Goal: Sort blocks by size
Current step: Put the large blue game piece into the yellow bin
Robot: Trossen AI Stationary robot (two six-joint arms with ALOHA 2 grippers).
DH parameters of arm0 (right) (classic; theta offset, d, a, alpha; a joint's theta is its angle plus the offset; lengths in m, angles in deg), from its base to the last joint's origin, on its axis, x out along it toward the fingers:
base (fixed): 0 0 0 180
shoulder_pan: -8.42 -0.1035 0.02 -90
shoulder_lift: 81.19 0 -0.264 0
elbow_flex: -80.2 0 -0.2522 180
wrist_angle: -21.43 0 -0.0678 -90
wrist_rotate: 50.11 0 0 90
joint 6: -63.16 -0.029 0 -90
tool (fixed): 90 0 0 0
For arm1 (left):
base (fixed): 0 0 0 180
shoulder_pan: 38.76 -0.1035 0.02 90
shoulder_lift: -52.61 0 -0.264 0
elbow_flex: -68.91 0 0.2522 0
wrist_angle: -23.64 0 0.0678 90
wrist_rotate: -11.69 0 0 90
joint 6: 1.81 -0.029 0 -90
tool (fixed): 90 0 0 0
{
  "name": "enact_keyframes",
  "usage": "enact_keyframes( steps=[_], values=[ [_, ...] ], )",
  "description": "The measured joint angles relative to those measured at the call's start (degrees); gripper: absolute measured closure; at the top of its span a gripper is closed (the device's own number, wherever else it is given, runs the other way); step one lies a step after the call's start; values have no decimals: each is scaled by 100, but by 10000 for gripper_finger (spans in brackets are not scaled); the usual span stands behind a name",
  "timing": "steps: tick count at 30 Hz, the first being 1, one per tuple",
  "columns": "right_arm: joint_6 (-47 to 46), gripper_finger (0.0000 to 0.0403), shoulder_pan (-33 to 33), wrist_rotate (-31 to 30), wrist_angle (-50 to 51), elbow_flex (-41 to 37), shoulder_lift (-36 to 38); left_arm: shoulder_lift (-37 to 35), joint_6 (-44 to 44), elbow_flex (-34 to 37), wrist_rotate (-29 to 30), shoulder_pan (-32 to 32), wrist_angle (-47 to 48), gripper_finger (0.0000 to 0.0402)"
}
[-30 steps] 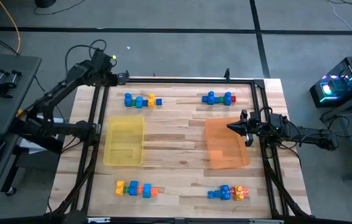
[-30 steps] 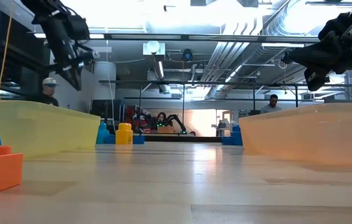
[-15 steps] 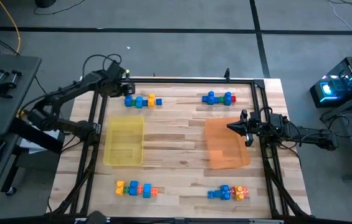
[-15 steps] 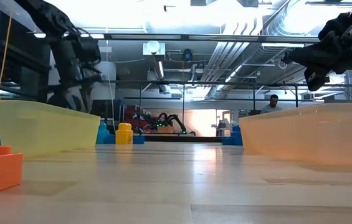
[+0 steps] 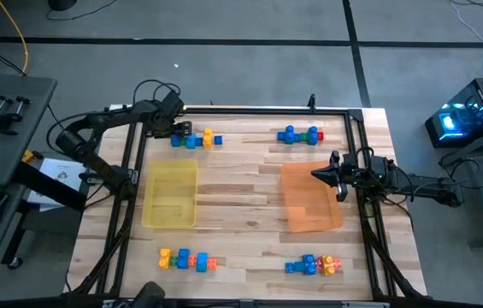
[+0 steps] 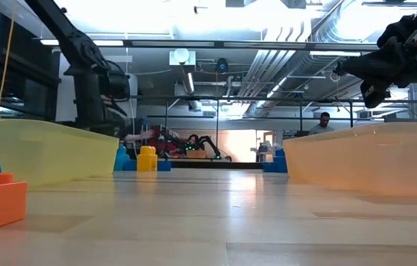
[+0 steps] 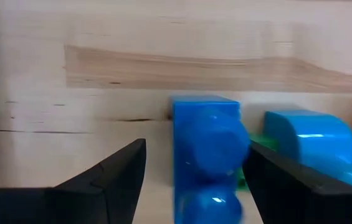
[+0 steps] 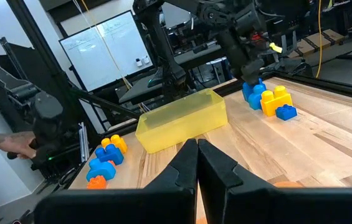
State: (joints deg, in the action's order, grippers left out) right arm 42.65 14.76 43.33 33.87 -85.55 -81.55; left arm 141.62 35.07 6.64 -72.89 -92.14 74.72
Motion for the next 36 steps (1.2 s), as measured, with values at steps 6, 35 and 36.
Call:
enact_keyframes(
  steps=[6,35,36],
  values=[
    [0,402,-1,1,0,2,0,66,-122,-11,112,-32,-296,156],
    [2,402,1,1,0,2,0,-2230,-600,-1082,-1039,-117,679,311],
    [0,402,-1,1,0,2,0,-2429,-527,-1084,-1220,73,882,311]
  ],
)
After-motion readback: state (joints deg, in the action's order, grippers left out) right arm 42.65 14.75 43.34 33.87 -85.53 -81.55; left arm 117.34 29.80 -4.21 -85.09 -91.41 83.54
